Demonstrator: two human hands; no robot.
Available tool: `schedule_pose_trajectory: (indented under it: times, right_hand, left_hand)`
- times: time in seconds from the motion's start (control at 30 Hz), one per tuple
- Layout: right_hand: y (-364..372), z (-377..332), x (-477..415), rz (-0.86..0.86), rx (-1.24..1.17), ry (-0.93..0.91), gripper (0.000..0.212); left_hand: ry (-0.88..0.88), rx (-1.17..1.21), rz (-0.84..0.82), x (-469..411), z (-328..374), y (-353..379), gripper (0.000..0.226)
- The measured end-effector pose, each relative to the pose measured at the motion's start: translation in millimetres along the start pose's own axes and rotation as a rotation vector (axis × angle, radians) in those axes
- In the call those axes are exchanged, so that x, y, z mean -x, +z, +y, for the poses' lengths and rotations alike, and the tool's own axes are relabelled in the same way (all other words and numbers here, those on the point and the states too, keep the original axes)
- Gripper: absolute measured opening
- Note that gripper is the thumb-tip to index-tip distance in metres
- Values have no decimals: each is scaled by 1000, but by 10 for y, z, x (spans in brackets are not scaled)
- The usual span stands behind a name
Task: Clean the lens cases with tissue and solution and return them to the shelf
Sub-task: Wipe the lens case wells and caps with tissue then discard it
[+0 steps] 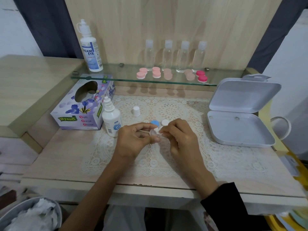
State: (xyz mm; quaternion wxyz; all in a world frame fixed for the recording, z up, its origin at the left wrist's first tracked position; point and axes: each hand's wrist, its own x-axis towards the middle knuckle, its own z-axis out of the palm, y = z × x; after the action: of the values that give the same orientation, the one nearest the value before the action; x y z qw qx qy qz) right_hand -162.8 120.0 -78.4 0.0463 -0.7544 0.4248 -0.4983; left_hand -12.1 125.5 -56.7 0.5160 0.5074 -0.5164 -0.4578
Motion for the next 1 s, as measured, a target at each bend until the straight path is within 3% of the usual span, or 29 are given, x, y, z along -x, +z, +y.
schedule_pose_trajectory:
  times: [0.2, 0.5, 0.77, 0.9, 1.0]
  right_hand:
    - [-40, 97, -21, 77, 17, 81, 17]
    - [-33, 89, 8, 14, 7, 32, 14]
    - [-56, 184, -12, 62, -57, 164, 15]
    - [-32, 144, 2, 49, -37, 107, 4]
    - [17, 13, 21, 5, -37, 32, 11]
  left_hand:
    - [2, -21, 11, -4, -16, -4, 36]
    - [10, -7, 19, -5, -16, -14, 36]
    - [17, -17, 23, -17, -30, -12, 34]
    - [4, -30, 21, -18, -21, -8, 33]
    - [-6, -34, -6, -13, -21, -9, 34]
